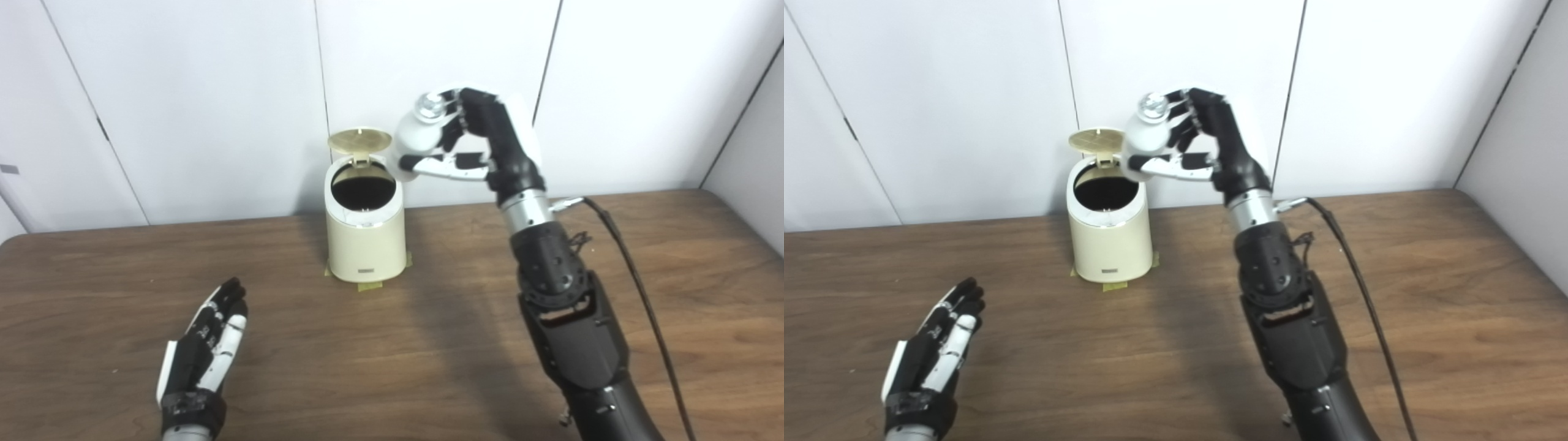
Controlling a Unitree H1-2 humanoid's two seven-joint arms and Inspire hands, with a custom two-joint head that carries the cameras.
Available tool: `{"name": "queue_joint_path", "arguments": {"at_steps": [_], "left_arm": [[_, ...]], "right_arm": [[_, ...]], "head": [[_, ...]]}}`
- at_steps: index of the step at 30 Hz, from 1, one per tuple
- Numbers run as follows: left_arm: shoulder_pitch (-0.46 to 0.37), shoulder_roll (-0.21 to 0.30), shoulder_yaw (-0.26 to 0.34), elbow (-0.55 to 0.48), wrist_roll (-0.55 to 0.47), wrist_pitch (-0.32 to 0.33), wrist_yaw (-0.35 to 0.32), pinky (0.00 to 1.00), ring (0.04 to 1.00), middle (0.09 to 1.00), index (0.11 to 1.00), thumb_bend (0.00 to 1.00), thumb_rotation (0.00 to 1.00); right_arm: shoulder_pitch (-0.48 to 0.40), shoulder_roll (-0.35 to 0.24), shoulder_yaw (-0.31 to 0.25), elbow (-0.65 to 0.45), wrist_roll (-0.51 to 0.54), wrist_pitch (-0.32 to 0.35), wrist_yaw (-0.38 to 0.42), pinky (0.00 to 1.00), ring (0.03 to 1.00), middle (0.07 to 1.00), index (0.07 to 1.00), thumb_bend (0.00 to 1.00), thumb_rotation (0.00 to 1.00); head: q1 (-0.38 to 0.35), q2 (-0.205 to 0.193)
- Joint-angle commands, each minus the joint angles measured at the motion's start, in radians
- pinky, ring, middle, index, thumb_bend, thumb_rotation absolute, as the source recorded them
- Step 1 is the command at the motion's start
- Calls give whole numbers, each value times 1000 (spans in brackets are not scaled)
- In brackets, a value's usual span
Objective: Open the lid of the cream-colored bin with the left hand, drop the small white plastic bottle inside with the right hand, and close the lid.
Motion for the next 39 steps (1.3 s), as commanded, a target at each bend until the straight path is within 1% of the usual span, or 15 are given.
{"name": "queue_joint_path", "arguments": {"at_steps": [1, 4, 11, 16, 24, 26, 31, 33, 35, 39], "left_arm": [[-1, -19, -11, -22, 14, -42, 12, 947, 908, 872, 889, 436, 438], [4, -28, -20, -22, 19, -48, 21, 943, 906, 874, 887, 430, 437], [12, -31, -37, -29, 34, -53, 41, 935, 902, 875, 883, 449, 445], [12, -32, -40, -35, 36, -49, 46, 932, 893, 866, 884, 458, 436], [11, -34, -40, -38, 34, -48, 49, 940, 900, 868, 886, 464, 441], [10, -37, -43, -40, 37, -48, 51, 938, 895, 865, 885, 464, 438], [7, -42, -54, -36, 53, -45, 58, 933, 904, 875, 891, 468, 450], [7, -43, -59, -35, 56, -46, 61, 929, 905, 875, 891, 469, 453], [8, -44, -62, -36, 56, -47, 64, 922, 901, 873, 894, 478, 449], [11, -41, -62, -41, 52, -47, 66, 922, 898, 868, 894, 479, 442]], "right_arm": [[-69, 14, 0, 2, -16, -51, -23, 295, 376, 473, 524, 516, 0], [-84, 41, 5, 41, -16, -59, -29, 296, 377, 479, 519, 516, 0], [-94, 70, 6, 121, -26, -82, -43, 297, 379, 486, 525, 515, 0], [-102, 74, 9, 184, -12, -137, -41, 301, 375, 484, 539, 513, 0], [-114, 78, 16, 263, -25, -187, -63, 306, 377, 482, 521, 515, 0], [-114, 82, 16, 286, -24, -214, -78, 310, 379, 483, 522, 515, 0], [-116, 83, 14, 343, -26, -310, -124, 309, 380, 482, 523, 515, 0], [-120, 81, 14, 357, -37, -332, -140, 313, 382, 483, 522, 515, 0], [-124, 82, 10, 368, -44, -346, -157, 311, 410, 490, 528, 500, 0], [-135, 92, 3, 396, -55, -377, -208, 308, 411, 491, 530, 496, 0]], "head": [[10, 1], [25, 2], [38, 6], [42, 8], [43, 7], [53, 11], [56, 8], [59, 7], [60, 6], [58, 5]]}}
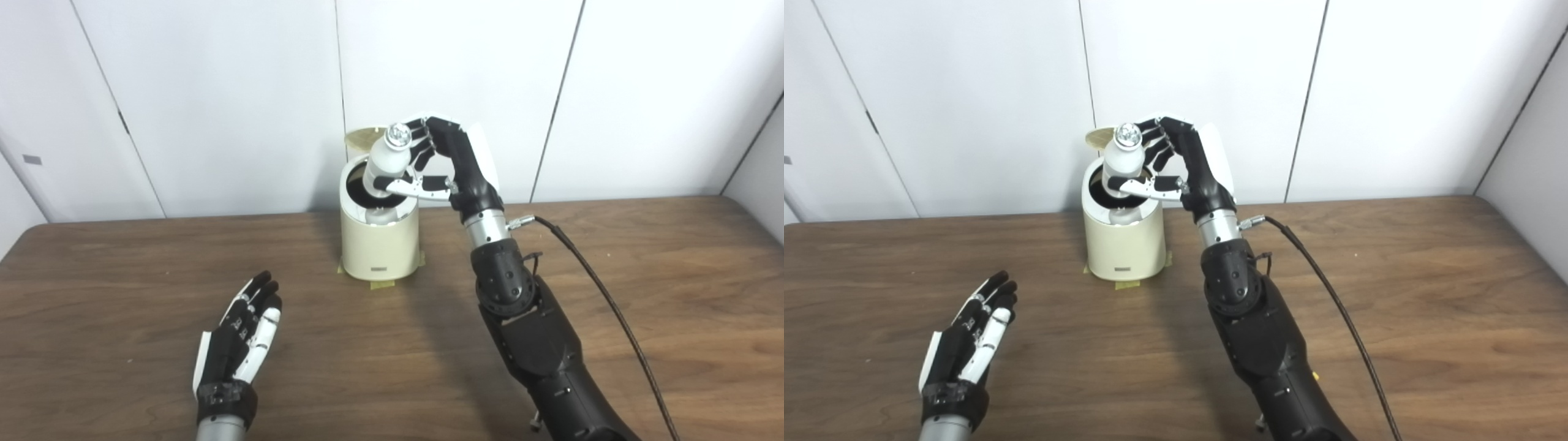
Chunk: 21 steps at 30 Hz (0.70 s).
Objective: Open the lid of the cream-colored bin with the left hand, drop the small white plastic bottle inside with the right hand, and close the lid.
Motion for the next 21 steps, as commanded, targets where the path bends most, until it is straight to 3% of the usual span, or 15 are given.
{"name": "queue_joint_path", "arguments": {"at_steps": [1, 21], "left_arm": [[0, -14, -2, -36, 4, -24, 3, 924, 898, 869, 896, 478, 438], [3, -9, -1, -48, 1, -22, -2, 948, 905, 875, 903, 454, 436]], "right_arm": [[-67, 8, -6, -8, -15, -66, -38, 308, 410, 492, 530, 496, 0], [-83, 23, -8, 83, -24, -127, -118, 314, 414, 503, 516, 497, 0]], "head": [[-2, 3], [-16, 5]]}}
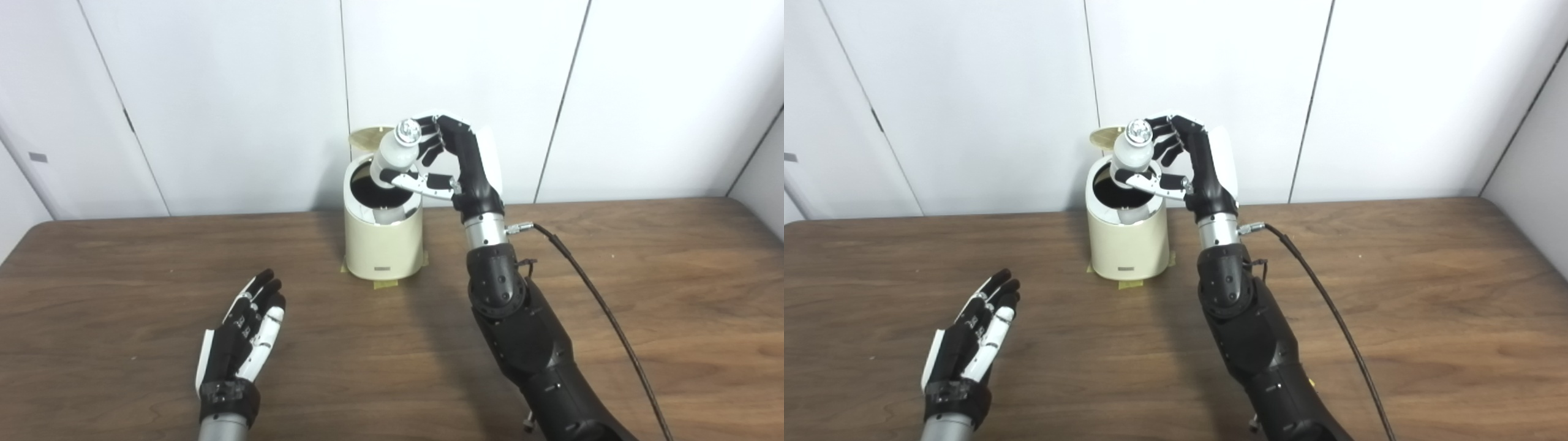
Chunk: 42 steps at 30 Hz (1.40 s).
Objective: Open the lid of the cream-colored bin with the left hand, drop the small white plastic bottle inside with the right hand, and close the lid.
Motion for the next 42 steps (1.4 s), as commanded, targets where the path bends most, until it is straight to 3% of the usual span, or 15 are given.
{"name": "queue_joint_path", "arguments": {"at_steps": [1, 27, 42], "left_arm": [[0, -9, -2, -40, 0, -23, -2, 950, 905, 874, 903, 454, 437], [4, -14, -3, -52, 6, -16, 4, 952, 910, 871, 900, 435, 419], [4, -18, -6, -61, 7, -9, 6, 953, 908, 872, 900, 442, 420]], "right_arm": [[-64, 1, -3, -13, -9, -38, -16, 314, 414, 503, 516, 497, 0], [-67, 12, 16, 103, -69, -93, -113, 345, 419, 497, 507, 500, 0], [-59, -3, 27, 132, -105, -71, -128, 329, 413, 507, 515, 497, 0]], "head": [[0, 0], [17, 12], [18, 17]]}}
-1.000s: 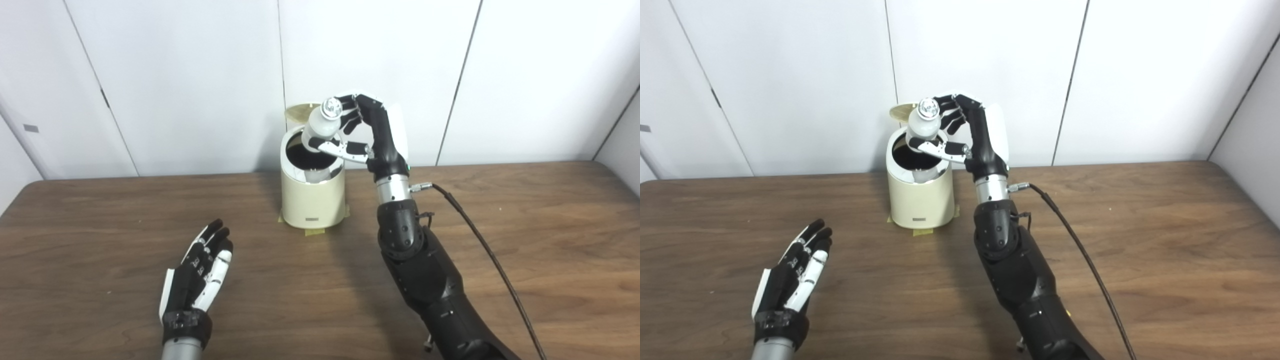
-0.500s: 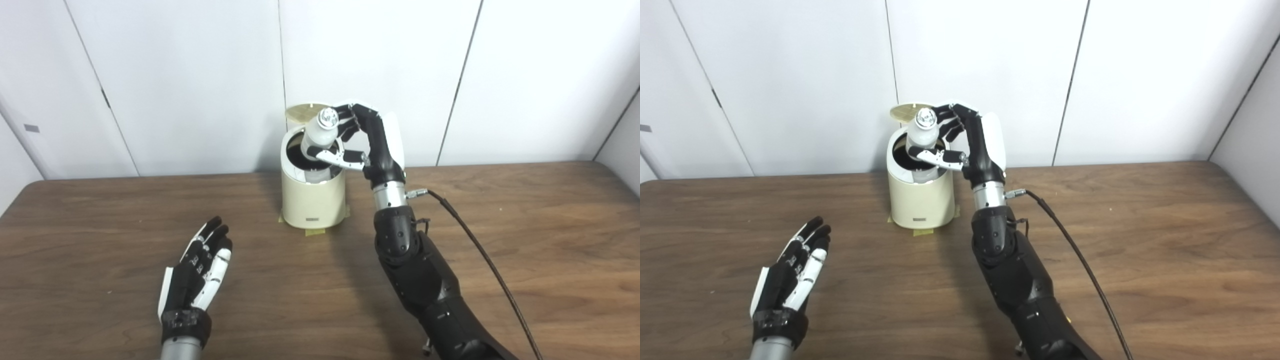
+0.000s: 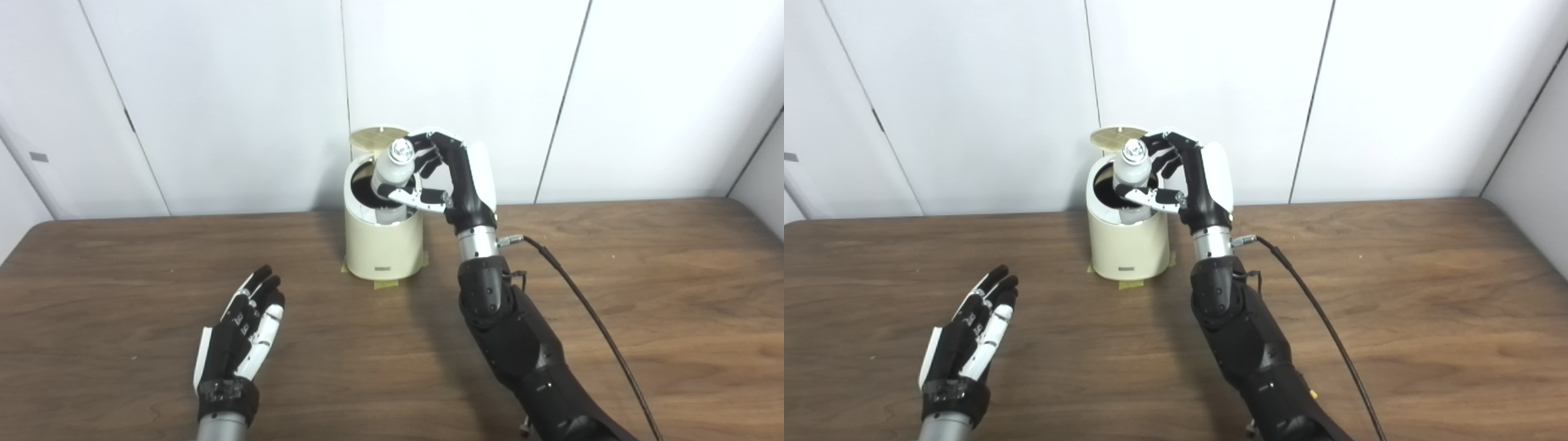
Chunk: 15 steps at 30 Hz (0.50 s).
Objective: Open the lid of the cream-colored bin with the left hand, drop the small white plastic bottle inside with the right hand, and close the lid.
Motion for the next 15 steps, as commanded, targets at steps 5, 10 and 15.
{"name": "queue_joint_path", "arguments": {"at_steps": [5, 10, 15], "left_arm": [[3, -16, -6, -39, 10, -8, 5, 951, 905, 872, 900, 428, 418], [3, -16, -6, -39, 11, -8, 7, 949, 905, 869, 901, 429, 416], [2, -19, -6, -40, 9, -3, 11, 941, 896, 865, 896, 431, 402]], "right_arm": [[-42, -15, 19, -28, -32, 41, 17, 327, 410, 506, 528, 497, 0], [-40, -28, 42, -45, -64, 99, 39, 353, 407, 515, 556, 495, 0], [-40, -34, 56, -57, -79, 138, 44, 357, 490, 628, 507, 486, 0]], "head": [[2, 2], [4, 2], [4, 3]]}}
